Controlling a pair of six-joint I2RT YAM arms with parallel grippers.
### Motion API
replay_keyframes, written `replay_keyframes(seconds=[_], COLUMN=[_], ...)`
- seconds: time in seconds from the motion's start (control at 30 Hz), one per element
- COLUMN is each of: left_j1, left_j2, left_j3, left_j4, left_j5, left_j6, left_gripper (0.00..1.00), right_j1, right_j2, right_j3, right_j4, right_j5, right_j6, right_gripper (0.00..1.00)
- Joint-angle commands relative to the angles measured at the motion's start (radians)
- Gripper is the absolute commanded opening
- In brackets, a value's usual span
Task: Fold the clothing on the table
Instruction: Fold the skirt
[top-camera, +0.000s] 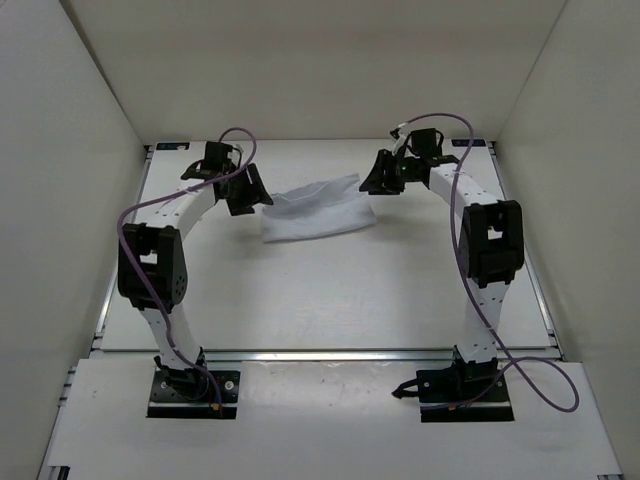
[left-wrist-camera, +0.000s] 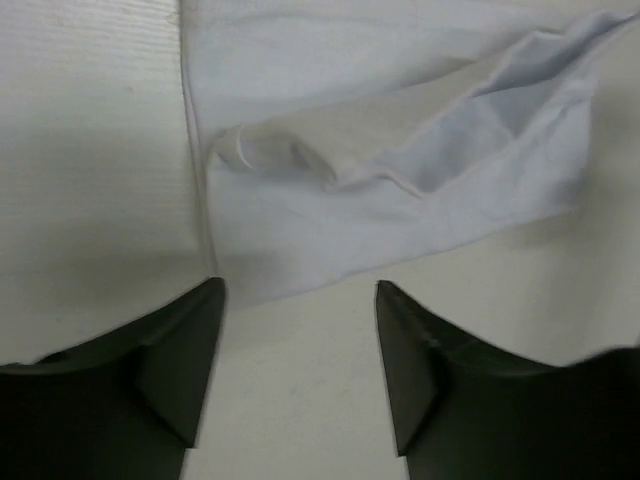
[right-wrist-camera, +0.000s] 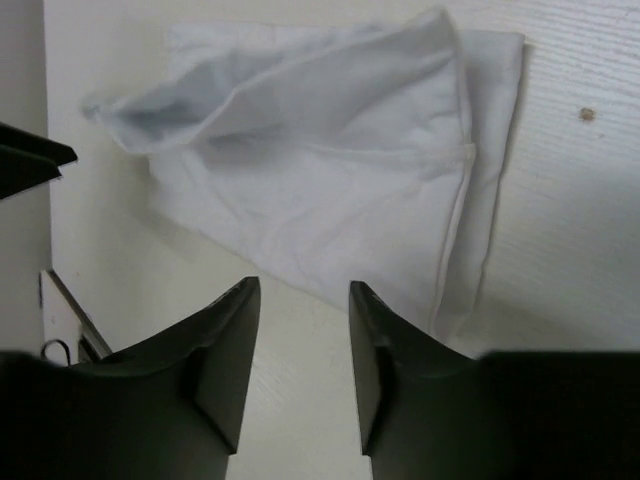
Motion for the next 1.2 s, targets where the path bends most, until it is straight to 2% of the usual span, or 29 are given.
replay_keyframes(seconds=[0.0, 0.03, 0.07, 0.13, 0.17, 0.2, 0.23, 0.37, 0.43, 0.5, 0.63, 0.8, 0.9, 1.0, 1.17], left_j1=[-0.019, -0.031, -0.035, -0.054, -0.066, -0.068, -0.074, -0.066, -0.069, -0.088, -0.118, -0.126, -0.108, -0.068, -0.052], left_j2=[-0.118, -0.127, -0.129, -0.12, -0.117, -0.108, -0.109, -0.08, -0.045, -0.002, 0.049, 0.079, 0.078, 0.069, 0.072], left_j3=[-0.086, -0.109, -0.118, -0.149, -0.152, -0.164, -0.178, -0.204, -0.198, -0.169, -0.144, -0.146, -0.173, -0.233, -0.221], left_j4=[0.123, 0.149, 0.16, 0.183, 0.197, 0.22, 0.235, 0.365, 0.378, 0.337, 0.257, 0.167, 0.131, 0.169, 0.133], left_j5=[0.035, 0.049, 0.049, 0.071, 0.065, 0.066, 0.074, 0.079, 0.065, 0.039, -0.007, -0.052, -0.08, -0.043, -0.05], left_j6=[-0.044, -0.056, -0.067, -0.076, -0.088, -0.093, -0.096, -0.163, -0.171, -0.168, -0.133, -0.113, -0.11, -0.131, -0.114], left_gripper=[0.64, 0.52, 0.35, 0.2, 0.12, 0.09, 0.08, 0.0, 0.0, 0.0, 0.0, 0.0, 0.0, 0.0, 0.0], right_j1=[0.002, 0.011, 0.014, 0.027, 0.04, 0.048, 0.047, 0.041, 0.036, 0.037, 0.037, 0.03, 0.018, -0.005, -0.038], right_j2=[-0.083, -0.082, -0.075, -0.063, -0.054, -0.046, -0.043, 0.007, 0.035, 0.079, 0.144, 0.155, 0.124, 0.093, 0.026], right_j3=[-0.07, -0.089, -0.088, -0.091, -0.092, -0.091, -0.092, -0.063, -0.029, -0.011, -0.002, -0.043, -0.103, -0.153, -0.276], right_j4=[0.101, 0.111, 0.119, 0.106, 0.099, 0.107, 0.107, 0.128, 0.121, 0.109, 0.073, 0.055, 0.061, 0.063, 0.095], right_j5=[-0.023, -0.034, -0.033, -0.033, -0.025, -0.02, -0.023, -0.023, -0.023, -0.019, -0.005, 0.009, 0.02, 0.038, 0.049], right_j6=[0.001, 0.002, 0.004, -0.007, -0.01, -0.013, -0.01, 0.018, 0.022, 0.018, -0.004, 0.007, -0.005, -0.01, -0.008], right_gripper=[0.33, 0.32, 0.31, 0.26, 0.29, 0.31, 0.36, 0.3, 0.3, 0.28, 0.18, 0.08, 0.06, 0.05, 0.03])
